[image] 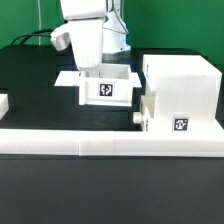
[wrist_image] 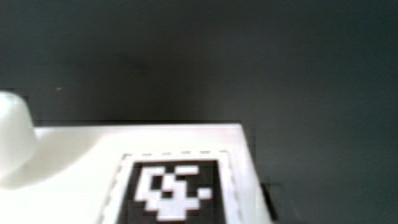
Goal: Assemble drawer
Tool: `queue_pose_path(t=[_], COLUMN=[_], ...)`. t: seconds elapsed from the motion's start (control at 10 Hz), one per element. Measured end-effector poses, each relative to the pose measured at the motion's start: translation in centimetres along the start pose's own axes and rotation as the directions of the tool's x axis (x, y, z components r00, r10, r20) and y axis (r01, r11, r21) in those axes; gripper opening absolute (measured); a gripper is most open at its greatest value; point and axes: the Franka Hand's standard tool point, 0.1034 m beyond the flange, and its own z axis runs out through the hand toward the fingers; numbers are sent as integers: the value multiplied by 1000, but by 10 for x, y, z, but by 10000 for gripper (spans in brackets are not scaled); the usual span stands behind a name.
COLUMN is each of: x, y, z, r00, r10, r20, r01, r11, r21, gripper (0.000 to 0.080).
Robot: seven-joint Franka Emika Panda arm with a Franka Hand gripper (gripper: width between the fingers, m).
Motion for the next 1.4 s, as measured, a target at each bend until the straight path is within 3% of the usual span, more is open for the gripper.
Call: queue_pose_path(t=[0.2,0.5,0.7,1.1,1.4], x=[0,10,19,17,27], y=[1,25,33,31,30], z=[1,0,0,2,7], r00=[1000,1000,1000,1000,1000], r10=[6,1,16,20,15], r20=[-1,-12,-15,-15,-20], r01=[-6,-1,-16,-20,-15], r11=[1000,1000,1000,1000,1000], r21=[4,-3,-3,3,11], gripper=[42,42,42,42,42])
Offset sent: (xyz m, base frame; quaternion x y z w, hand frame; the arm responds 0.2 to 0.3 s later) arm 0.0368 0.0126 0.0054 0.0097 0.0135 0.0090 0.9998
